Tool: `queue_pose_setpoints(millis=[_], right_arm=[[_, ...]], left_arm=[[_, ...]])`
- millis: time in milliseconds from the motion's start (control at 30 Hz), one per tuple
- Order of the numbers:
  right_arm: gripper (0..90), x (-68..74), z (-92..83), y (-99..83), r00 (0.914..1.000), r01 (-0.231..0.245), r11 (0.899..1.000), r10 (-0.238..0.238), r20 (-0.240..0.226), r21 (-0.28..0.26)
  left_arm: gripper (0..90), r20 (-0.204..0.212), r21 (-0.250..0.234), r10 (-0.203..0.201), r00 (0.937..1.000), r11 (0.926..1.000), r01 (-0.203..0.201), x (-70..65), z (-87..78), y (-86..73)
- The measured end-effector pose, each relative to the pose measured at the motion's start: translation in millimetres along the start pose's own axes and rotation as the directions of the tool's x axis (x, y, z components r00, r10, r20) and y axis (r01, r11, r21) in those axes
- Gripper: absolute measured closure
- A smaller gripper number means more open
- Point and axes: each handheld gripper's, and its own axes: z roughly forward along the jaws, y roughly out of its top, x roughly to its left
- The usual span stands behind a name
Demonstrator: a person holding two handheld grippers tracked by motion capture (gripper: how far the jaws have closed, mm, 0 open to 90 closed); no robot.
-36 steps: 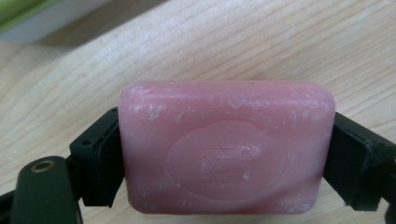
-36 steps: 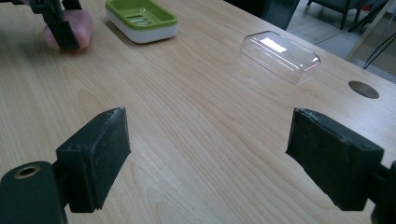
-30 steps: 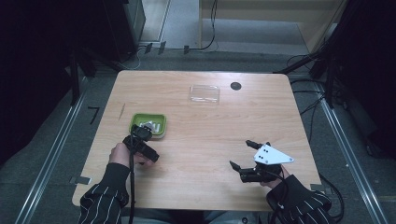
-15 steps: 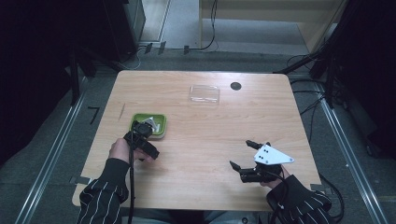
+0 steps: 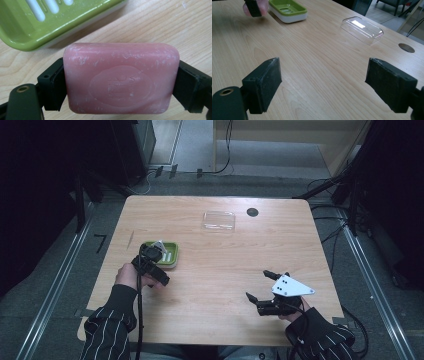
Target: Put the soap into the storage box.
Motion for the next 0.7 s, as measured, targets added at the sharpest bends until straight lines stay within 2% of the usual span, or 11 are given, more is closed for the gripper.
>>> queue_pose_setpoints(millis=[367,700], right_arm=[[13.9,0.4,0.2,-0.1,1.0000,-0.003,1.000,0.003,0.002,0.003],[13.8,0.3,-0.1,-0.4,1.0000,0.000,1.000,0.000,0.003,0.006]], left_arm=[[13.8,0.006,-0.035,-0.024,0.9997,0.9991,0.024,5.8,-10.2,6.1],[13.8,0.008,-0.048,-0.037,0.9993,0.9981,0.037,13.4,-11.2,12.8]])
